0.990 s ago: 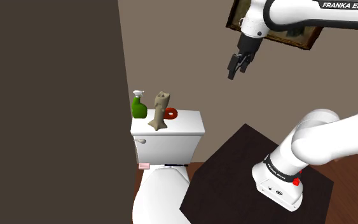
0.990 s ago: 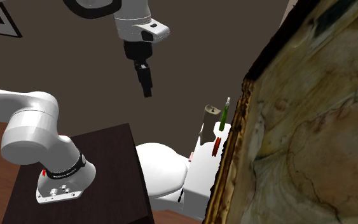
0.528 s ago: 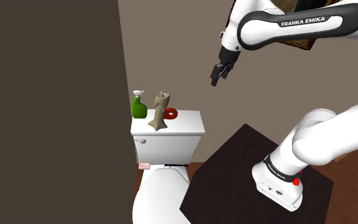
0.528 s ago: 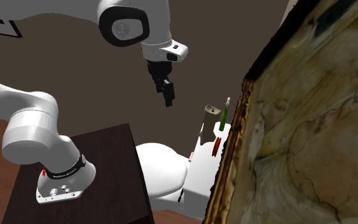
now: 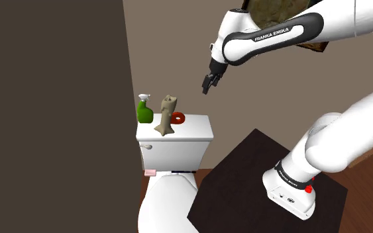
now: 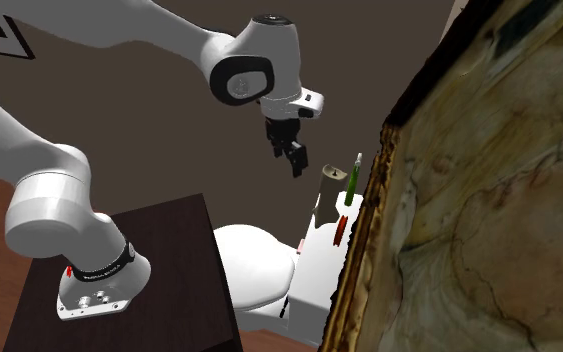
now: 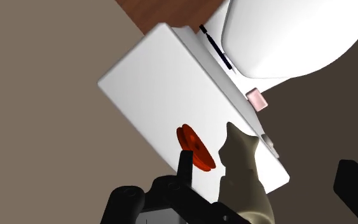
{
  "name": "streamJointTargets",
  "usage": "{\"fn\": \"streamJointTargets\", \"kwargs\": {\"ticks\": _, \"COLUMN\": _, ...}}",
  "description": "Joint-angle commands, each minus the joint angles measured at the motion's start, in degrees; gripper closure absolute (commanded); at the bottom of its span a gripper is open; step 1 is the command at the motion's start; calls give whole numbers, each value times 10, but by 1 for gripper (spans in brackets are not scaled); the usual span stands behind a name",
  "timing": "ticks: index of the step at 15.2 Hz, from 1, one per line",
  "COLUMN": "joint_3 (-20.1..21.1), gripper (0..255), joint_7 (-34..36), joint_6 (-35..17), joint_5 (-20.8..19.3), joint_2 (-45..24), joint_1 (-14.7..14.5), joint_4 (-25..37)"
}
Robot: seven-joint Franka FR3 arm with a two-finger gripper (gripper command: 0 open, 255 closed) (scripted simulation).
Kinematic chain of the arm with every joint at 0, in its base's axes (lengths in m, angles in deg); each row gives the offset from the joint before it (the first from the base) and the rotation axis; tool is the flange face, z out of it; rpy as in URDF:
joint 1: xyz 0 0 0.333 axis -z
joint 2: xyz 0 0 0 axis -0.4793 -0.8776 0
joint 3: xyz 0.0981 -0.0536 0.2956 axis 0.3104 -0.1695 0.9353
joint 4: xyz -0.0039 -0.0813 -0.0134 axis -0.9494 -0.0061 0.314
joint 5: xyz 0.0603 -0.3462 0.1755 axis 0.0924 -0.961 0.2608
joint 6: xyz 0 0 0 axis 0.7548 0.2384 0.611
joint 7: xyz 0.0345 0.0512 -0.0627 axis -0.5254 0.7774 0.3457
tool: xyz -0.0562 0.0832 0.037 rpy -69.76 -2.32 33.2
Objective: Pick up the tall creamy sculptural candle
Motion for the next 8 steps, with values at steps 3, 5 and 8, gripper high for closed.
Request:
{"fn": "streamJointTargets", "kwargs": {"ticks": 3, "joint_3": 2, "gripper": 0, "joint_7": -26, "joint_6": -70, "joint_5": 14, "joint_2": -93, "joint_1": -10, "joint_4": 39}}
{"fn": "streamJointTargets", "kwargs": {"ticks": 5, "joint_3": 3, "gripper": 0, "joint_7": -41, "joint_6": -97, "joint_5": 21, "joint_2": -136, "joint_1": -13, "joint_4": 62}}
{"fn": "streamJointTargets", "kwargs": {"ticks": 8, "joint_3": 8, "gripper": 0, "joint_7": -63, "joint_6": -132, "joint_5": 33, "joint_2": -201, "joint_1": -16, "joint_4": 102}}
